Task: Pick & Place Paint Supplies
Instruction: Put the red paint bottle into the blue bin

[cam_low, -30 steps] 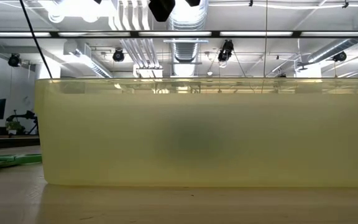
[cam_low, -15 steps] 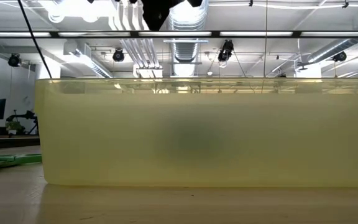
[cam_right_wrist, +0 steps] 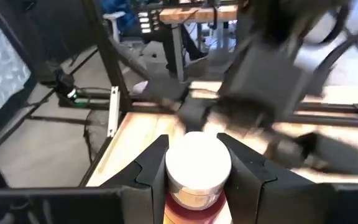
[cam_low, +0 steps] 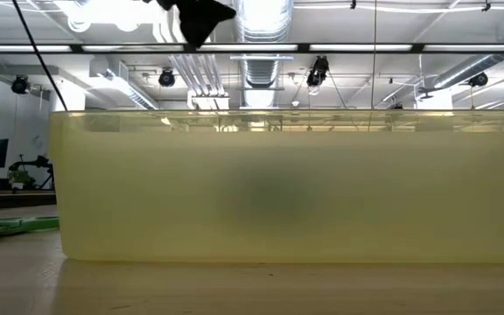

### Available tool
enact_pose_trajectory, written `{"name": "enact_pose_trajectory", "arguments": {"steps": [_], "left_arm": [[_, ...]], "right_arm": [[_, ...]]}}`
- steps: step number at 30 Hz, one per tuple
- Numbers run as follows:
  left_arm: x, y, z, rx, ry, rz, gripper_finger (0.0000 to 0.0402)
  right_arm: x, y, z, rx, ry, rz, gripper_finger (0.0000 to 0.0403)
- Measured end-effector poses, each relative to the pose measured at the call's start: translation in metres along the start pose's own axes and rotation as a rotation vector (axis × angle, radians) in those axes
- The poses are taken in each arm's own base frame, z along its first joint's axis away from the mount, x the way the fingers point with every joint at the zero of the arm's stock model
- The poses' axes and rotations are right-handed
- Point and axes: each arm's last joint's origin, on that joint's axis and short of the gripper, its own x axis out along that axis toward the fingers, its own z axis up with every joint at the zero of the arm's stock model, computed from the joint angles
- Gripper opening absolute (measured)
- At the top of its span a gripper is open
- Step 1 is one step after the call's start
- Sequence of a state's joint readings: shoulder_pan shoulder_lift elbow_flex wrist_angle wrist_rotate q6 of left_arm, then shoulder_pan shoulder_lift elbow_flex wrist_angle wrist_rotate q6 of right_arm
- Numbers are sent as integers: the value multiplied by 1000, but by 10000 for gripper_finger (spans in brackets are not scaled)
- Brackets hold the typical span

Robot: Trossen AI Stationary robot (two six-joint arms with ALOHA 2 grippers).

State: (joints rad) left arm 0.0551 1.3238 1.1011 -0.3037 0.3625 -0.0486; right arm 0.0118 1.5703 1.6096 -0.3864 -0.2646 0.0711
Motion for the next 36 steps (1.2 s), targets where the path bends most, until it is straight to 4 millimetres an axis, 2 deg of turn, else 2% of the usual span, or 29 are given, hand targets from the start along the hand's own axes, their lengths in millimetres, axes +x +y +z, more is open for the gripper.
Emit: {"name": "enact_pose_trajectory", "arguments": {"steps": [7,14,19,23,28,36], "left_arm": [[-32,-11,7,20,-56,32,208],[-60,-18,7,23,-92,153,205],[-74,-21,6,20,-125,244,204],[-82,-23,7,23,-150,292,204],[-84,-21,7,18,-154,353,204],[-85,-19,7,13,-161,451,204]], "right_arm": [[0,-1,-5,-37,35,-51,109],[10,-3,-17,-10,-19,-78,109],[21,-1,-41,57,-129,-127,109],[20,5,-58,51,-213,-236,109],[29,10,-88,44,-178,-358,109],[36,20,-135,100,-237,-537,109]]}}
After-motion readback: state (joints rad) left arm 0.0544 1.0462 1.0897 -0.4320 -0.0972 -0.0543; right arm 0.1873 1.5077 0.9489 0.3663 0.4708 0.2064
